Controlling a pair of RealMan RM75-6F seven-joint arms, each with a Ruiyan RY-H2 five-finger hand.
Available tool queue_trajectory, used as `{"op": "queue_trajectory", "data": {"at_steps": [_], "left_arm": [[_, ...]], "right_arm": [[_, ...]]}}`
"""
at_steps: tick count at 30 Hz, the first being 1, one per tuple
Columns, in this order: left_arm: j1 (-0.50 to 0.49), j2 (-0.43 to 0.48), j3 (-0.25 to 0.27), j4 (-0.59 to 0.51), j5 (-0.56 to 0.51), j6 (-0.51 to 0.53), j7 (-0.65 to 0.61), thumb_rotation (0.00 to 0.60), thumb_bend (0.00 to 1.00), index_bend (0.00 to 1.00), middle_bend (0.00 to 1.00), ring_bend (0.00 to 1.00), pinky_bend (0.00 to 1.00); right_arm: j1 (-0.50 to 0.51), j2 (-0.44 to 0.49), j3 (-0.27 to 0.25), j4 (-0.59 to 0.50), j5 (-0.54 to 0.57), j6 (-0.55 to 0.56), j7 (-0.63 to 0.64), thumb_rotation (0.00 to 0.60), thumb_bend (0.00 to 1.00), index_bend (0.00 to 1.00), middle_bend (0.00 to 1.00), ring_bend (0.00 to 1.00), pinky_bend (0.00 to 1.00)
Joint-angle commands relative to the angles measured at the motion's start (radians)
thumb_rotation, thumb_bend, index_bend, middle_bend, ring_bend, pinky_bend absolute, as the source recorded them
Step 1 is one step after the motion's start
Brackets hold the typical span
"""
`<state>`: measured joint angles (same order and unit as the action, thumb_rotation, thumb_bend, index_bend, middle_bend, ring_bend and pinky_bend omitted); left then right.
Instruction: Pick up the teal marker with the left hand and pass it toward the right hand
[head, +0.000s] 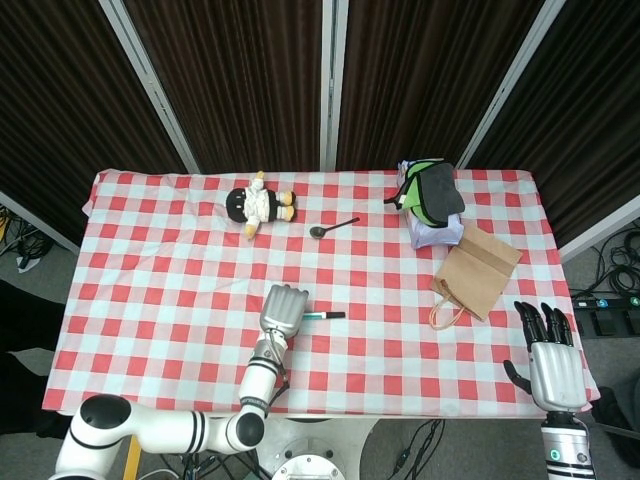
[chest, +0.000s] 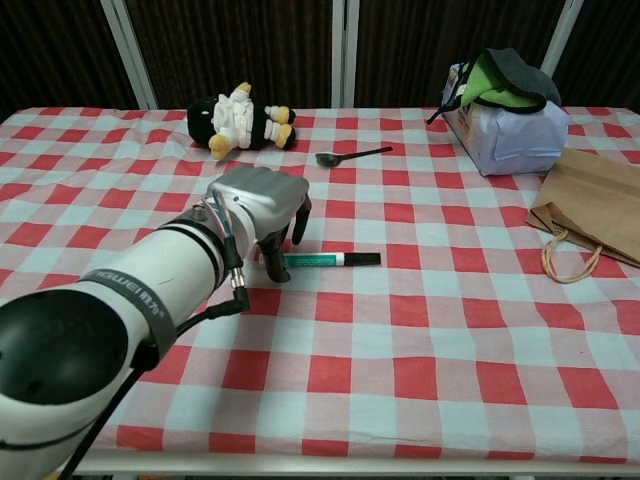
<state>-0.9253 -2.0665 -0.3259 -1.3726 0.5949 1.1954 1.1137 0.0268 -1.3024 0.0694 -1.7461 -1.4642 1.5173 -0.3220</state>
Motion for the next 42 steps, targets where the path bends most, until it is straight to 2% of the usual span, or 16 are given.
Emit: {"op": "queue_trajectory", "data": {"at_steps": [1,22,35,42], "left_arm": [[0.002,-0.007,0.007,0.013,0.013,0.000,-0.026,0.600,0.18,0.48,0.49,0.45,0.57],[-0.007,-0.027,0.003,0.075,-0.011,-0.022,-0.065,0.600,0.25,0.50,0.51,0.45,0.57],[-0.014,-0.030,0.003,0.074,-0.041,-0.020,-0.049,0.600,0.33,0.54,0.54,0.49,0.58],[-0.014,-0.024,-0.002,0.062,-0.020,-0.007,-0.069,0.600,0.38,0.56,0.56,0.51,0.59]], "right_arm": [[0.001,0.000,-0.001,0.000,0.001,-0.001,0.000,0.600,0.11,0.08,0.11,0.00,0.00],[0.003,-0.002,-0.005,0.003,0.007,-0.001,0.000,0.600,0.11,0.08,0.11,0.00,0.00],[0.005,0.000,-0.005,-0.002,0.007,-0.002,-0.003,0.600,0.11,0.08,0.11,0.00,0.00],[0.007,0.003,-0.005,-0.007,0.006,-0.002,-0.004,0.600,0.11,0.08,0.11,0.00,0.00]]}}
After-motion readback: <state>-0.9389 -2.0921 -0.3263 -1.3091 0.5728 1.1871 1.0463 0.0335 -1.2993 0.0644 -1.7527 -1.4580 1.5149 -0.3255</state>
